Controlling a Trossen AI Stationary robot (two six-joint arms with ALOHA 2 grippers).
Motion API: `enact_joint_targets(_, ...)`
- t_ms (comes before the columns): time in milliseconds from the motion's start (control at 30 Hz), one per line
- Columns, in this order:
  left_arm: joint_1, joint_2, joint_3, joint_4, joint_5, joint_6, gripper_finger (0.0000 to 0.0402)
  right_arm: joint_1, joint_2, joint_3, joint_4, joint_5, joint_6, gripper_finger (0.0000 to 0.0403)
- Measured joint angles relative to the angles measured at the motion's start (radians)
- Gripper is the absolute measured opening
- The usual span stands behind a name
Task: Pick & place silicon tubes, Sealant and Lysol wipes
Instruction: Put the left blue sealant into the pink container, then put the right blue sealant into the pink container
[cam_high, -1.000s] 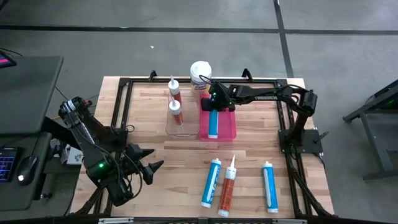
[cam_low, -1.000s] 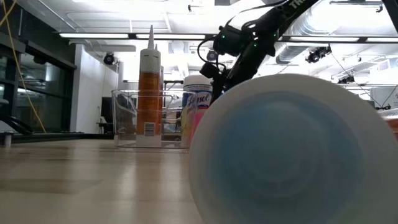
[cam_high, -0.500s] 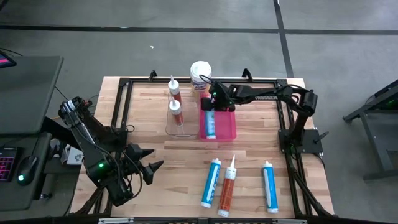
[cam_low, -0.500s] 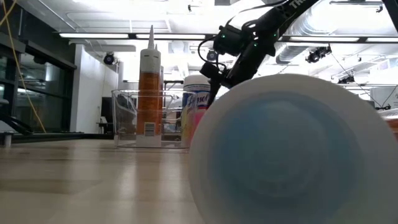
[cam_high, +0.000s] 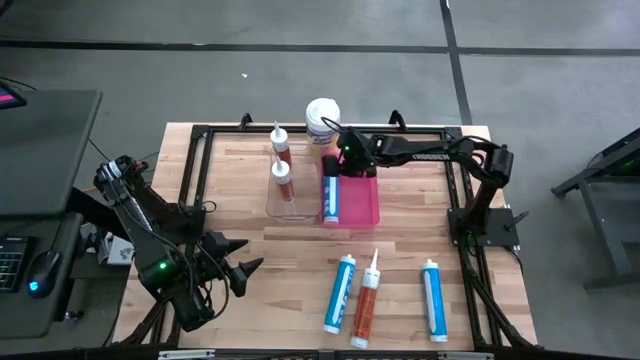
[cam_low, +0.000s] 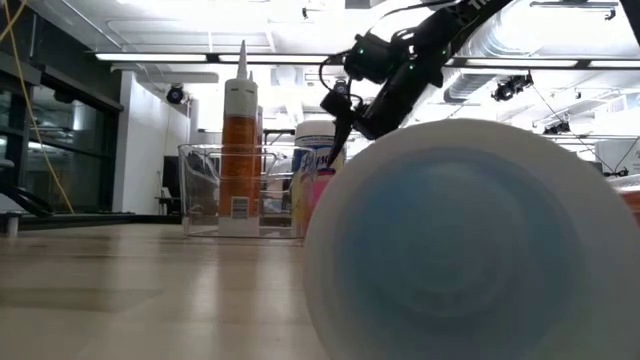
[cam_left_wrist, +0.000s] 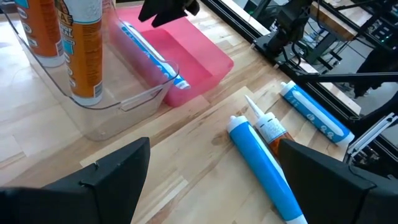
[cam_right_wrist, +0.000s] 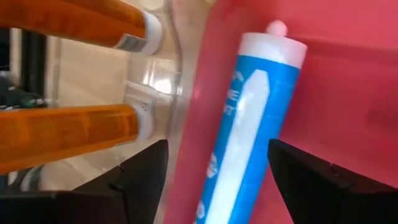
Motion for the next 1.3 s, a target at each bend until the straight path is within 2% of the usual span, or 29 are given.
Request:
enact_joint_targets(333, 0.0, 0.0, 0.0, 0.002, 0.003, 0.0, 0.0346, 0.024, -0.178, 0.0, -0.06, 0.015, -0.142, 0.0271)
enact_joint_targets(533, 0.0, 0.0, 0.0, 0.015, 0.003, -0.001, 0.0346, 0.113, -0.327, 0.0, -0.232, 0.024, -0.202, 0.0271)
enact_joint_targets(633, 0.0, 0.0, 0.0, 0.023, 0.003, 0.0, 0.0346, 0.194, -0.407, 0.0, -0.36, 0.09, -0.196, 0.0272)
enact_joint_targets(900, 0.001, 0.0, 0.0, 0.023, 0.0, 0.0, 0.0346, 0.471, -0.533, 0.0, -0.59, 0.262, -0.015, 0.0272)
enact_joint_targets(1000, 0.001, 0.0, 0.0, 0.024, 0.0, 0.0, 0.0346, 0.573, -0.536, 0.0, -0.635, 0.323, 0.064, 0.0272)
enact_joint_targets(1300, 0.001, 0.0, 0.0, 0.051, -0.001, -0.001, 0.0346, 0.825, -0.525, 0.0, -0.741, 0.411, 0.307, 0.0272)
